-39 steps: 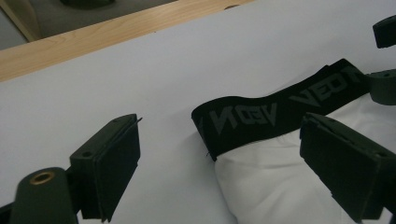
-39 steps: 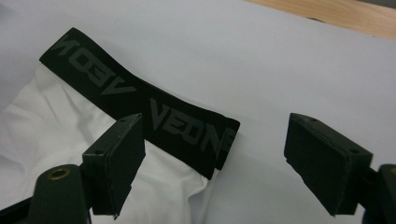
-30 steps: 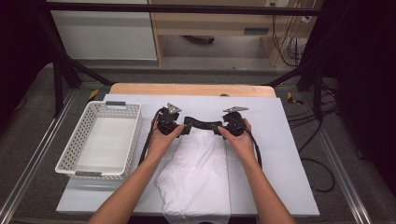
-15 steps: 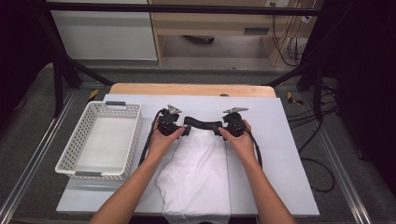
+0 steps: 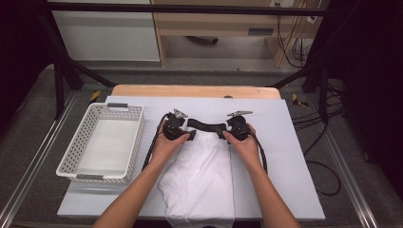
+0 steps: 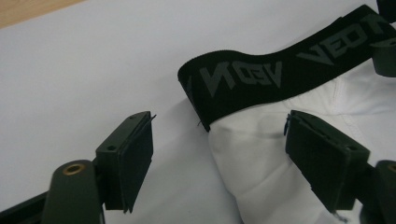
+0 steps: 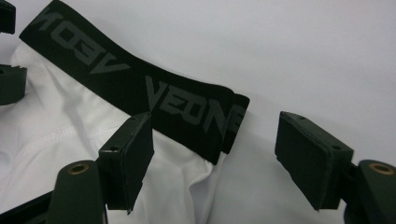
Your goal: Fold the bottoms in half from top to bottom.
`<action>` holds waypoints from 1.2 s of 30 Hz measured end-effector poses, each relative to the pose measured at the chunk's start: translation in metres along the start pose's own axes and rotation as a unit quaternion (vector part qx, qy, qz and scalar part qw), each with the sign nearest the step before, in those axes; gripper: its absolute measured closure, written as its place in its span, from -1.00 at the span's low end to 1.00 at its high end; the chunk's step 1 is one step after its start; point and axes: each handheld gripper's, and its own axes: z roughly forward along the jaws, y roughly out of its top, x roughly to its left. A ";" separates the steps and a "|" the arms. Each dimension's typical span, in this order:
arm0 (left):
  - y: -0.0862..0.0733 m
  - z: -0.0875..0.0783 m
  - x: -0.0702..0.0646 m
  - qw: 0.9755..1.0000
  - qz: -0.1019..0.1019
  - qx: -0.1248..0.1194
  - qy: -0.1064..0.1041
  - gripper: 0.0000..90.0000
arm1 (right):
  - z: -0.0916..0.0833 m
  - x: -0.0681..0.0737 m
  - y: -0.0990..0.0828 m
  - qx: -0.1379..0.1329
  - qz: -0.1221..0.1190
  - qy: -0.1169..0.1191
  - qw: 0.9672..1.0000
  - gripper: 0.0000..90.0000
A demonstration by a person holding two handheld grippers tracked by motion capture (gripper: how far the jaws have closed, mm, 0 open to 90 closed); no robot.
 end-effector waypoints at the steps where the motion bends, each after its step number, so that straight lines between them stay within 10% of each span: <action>1: -0.001 0.002 -0.001 1.000 0.001 0.003 -0.001 -0.45 | 0.000 0.000 -0.001 0.000 0.003 0.000 1.000 -0.36; 17: -0.011 0.008 -0.009 1.000 0.003 0.004 -0.027 0.17 | 0.006 0.014 -0.014 -0.007 -0.008 0.004 1.000 -0.13; 36: -0.015 0.004 -0.009 0.999 0.001 -0.003 -0.053 0.87 | 0.000 0.018 -0.020 -0.021 -0.017 0.026 0.999 0.92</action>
